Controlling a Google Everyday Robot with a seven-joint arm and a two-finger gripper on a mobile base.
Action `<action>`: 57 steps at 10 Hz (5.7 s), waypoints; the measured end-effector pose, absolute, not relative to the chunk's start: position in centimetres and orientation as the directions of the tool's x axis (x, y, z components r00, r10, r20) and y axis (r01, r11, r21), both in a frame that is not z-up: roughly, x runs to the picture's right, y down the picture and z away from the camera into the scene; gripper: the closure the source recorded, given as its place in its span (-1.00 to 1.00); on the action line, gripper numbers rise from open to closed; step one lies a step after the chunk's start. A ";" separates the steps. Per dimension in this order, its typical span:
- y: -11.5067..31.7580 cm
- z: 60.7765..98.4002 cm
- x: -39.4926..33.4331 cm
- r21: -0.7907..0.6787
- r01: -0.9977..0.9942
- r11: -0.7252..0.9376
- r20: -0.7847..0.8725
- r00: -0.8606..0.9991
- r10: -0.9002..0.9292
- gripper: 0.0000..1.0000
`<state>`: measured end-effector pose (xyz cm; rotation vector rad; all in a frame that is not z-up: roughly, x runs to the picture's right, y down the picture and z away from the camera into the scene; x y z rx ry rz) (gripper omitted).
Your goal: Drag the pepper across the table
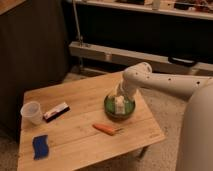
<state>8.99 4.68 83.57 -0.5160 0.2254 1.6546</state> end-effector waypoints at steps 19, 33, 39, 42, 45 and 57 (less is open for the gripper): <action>4.7 83.6 9.0 -0.147 -0.977 -0.157 -0.456 -0.074 0.887 -0.60; 8.0 73.8 5.3 -0.458 -0.802 0.384 -0.337 0.556 0.760 -0.60; 15.1 73.2 1.9 -0.598 -0.628 0.498 -0.133 0.691 0.711 -0.60; 17.7 73.9 0.4 -0.620 -0.582 0.527 -0.143 0.744 0.653 -0.60; 20.1 75.7 0.9 -0.604 -0.598 0.527 -0.203 0.755 0.624 -0.60; 23.2 79.5 1.5 -0.556 -0.656 0.510 -0.291 0.728 0.620 -0.05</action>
